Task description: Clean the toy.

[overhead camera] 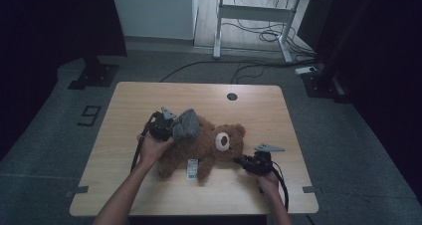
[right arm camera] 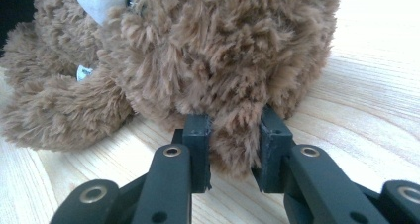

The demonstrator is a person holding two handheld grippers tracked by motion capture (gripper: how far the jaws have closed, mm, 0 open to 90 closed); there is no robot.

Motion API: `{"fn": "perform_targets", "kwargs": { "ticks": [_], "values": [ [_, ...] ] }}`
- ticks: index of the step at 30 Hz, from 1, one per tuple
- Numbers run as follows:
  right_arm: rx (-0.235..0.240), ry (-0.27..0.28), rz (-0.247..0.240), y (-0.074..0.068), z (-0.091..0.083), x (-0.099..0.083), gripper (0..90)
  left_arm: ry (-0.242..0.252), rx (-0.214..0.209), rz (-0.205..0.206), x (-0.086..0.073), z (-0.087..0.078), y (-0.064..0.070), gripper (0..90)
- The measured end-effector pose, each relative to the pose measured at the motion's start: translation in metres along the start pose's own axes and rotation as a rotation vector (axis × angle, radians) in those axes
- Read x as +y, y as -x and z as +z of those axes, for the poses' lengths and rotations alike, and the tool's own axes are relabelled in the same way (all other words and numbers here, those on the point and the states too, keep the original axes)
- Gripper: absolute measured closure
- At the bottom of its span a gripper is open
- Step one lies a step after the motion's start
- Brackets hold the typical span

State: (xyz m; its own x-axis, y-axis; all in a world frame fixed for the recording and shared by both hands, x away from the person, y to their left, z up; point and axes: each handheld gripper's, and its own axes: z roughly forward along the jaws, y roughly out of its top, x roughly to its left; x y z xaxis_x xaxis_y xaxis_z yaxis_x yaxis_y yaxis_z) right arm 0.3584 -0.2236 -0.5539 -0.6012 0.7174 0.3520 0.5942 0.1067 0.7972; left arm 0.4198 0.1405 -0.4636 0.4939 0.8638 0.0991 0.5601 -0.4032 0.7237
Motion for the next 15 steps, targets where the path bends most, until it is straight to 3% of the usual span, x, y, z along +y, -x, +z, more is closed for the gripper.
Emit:
{"fn": "perform_targets", "kwargs": {
  "ticks": [6,11,15],
  "values": [
    [-0.001,0.0,0.001,0.0,0.0,0.0,72.0,-0.02,0.016,-0.019,-0.007,0.0,-0.009,79.1],
    [0.001,-0.001,0.005,0.0,0.0,0.0,72.0,-0.015,-0.003,-0.049,-0.008,-0.003,-0.014,79.1],
    [-0.001,-0.006,0.004,0.001,0.0,0.0,72.0,0.033,0.003,-0.02,-0.003,-0.017,-0.01,79.4]
  ]
}}
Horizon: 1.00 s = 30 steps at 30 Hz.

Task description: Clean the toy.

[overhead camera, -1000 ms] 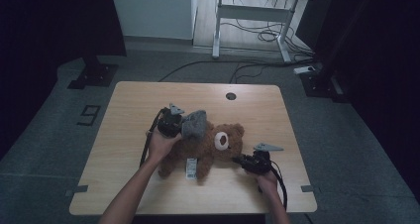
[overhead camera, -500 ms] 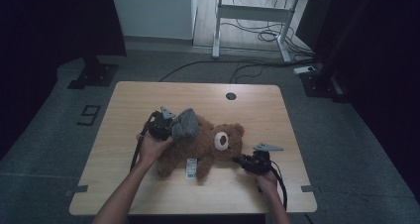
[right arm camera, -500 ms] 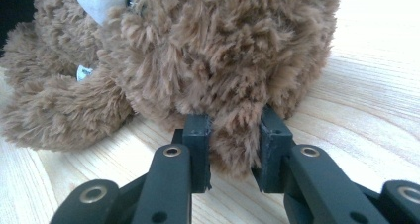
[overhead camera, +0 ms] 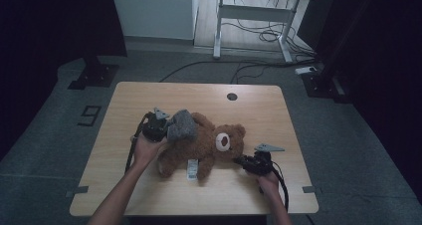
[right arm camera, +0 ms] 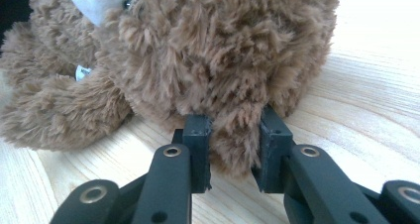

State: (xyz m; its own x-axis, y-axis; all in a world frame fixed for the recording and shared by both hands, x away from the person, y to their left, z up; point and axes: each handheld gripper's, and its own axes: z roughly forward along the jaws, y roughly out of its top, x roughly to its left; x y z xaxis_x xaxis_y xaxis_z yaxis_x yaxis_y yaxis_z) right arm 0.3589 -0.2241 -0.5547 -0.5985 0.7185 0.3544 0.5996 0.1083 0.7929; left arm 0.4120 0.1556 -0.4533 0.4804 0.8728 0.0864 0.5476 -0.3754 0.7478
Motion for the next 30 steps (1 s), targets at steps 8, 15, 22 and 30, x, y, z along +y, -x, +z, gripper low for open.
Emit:
{"fn": "perform_targets", "kwargs": {
  "ticks": [8,15,22,30],
  "values": [
    [-0.006,-0.004,0.004,0.0,0.0,0.0,72.0,0.1,-0.048,0.131,0.024,-0.029,0.043,79.5],
    [-0.004,-0.006,0.003,0.0,0.0,0.0,72.0,0.126,-0.12,0.179,0.032,-0.031,0.074,79.1],
    [-0.002,-0.005,0.001,0.0,0.0,0.0,72.0,0.054,-0.068,0.156,0.007,-0.003,0.063,79.4],
    [0.0,-0.001,0.003,0.0,0.0,0.0,72.0,0.022,0.008,0.153,-0.004,-0.004,0.041,79.8]
  ]
}}
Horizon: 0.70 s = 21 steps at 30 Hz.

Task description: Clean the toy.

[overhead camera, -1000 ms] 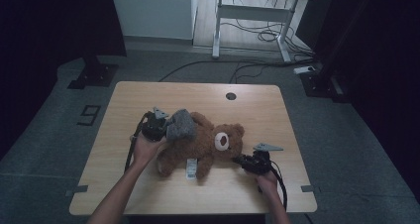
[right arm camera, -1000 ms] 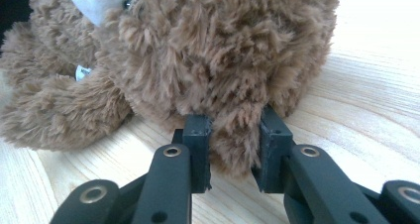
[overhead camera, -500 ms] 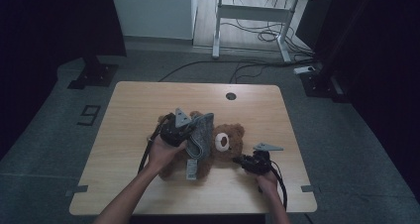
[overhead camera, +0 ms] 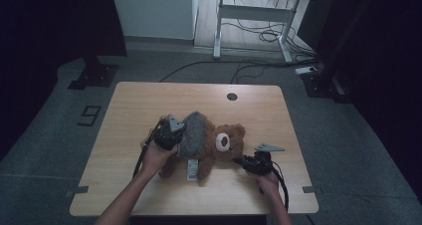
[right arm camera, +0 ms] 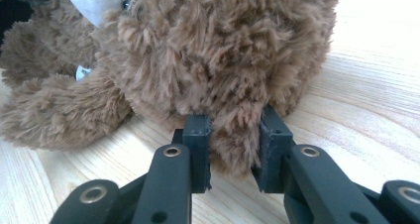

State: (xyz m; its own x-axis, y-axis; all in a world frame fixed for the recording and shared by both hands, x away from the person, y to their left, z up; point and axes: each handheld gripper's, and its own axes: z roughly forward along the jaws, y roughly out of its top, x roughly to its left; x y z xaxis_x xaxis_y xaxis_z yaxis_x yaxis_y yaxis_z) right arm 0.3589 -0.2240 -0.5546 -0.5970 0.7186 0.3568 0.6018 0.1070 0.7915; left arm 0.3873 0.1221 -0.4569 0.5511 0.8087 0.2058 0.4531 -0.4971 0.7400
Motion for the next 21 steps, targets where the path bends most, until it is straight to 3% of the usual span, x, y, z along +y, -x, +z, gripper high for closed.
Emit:
{"fn": "perform_targets", "kwargs": {
  "ticks": [5,7,10,14,18,21],
  "values": [
    [0.002,0.001,0.001,0.0,0.0,0.0,72.0,-0.051,0.002,-0.044,-0.018,0.008,-0.013,79.9],
    [0.004,0.003,0.003,0.0,0.0,0.0,72.0,-0.081,0.01,-0.042,-0.025,0.013,-0.015,80.0],
    [0.005,0.008,0.004,-0.001,0.001,0.0,72.0,-0.104,0.0,-0.087,-0.034,0.021,-0.021,80.0],
    [0.008,0.007,0.003,-0.001,0.001,0.0,72.0,-0.155,0.012,-0.099,-0.043,0.029,-0.026,79.9],
    [0.009,0.005,0.003,-0.001,0.001,0.0,72.0,-0.182,-0.028,-0.186,-0.055,0.035,-0.036,79.6],
    [0.007,0.002,-0.003,-0.001,0.001,0.0,72.0,-0.171,-0.036,-0.208,-0.054,0.03,-0.04,79.6]
  ]
}}
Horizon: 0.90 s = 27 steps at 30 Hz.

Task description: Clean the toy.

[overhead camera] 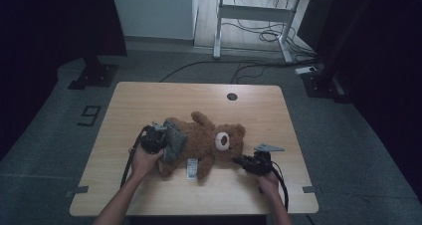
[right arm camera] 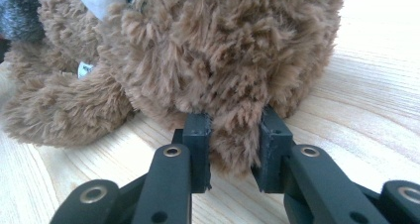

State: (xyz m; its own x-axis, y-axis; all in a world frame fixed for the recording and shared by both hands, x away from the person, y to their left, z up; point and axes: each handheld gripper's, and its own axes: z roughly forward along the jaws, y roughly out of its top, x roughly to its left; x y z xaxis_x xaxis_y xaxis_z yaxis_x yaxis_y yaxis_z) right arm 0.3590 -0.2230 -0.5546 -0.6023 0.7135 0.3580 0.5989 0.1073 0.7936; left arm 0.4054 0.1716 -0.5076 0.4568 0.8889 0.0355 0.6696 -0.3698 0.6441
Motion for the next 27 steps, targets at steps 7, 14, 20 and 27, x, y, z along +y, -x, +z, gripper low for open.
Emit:
{"fn": "perform_targets", "kwargs": {
  "ticks": [7,14,20,27],
  "values": [
    [-0.003,-0.008,0.006,0.001,0.0,0.0,72.0,0.101,-0.008,0.021,0.017,-0.036,0.006,79.6],
    [-0.003,-0.01,0.003,0.001,0.0,0.0,72.0,0.235,-0.08,0.115,0.043,-0.067,0.044,79.6],
    [-0.005,-0.01,0.0,0.001,0.0,0.0,72.0,0.244,-0.127,0.187,0.062,-0.064,0.082,79.2],
    [-0.006,-0.01,-0.008,0.0,0.0,0.0,72.0,0.17,-0.059,0.244,0.058,-0.034,0.09,79.4]
  ]
}}
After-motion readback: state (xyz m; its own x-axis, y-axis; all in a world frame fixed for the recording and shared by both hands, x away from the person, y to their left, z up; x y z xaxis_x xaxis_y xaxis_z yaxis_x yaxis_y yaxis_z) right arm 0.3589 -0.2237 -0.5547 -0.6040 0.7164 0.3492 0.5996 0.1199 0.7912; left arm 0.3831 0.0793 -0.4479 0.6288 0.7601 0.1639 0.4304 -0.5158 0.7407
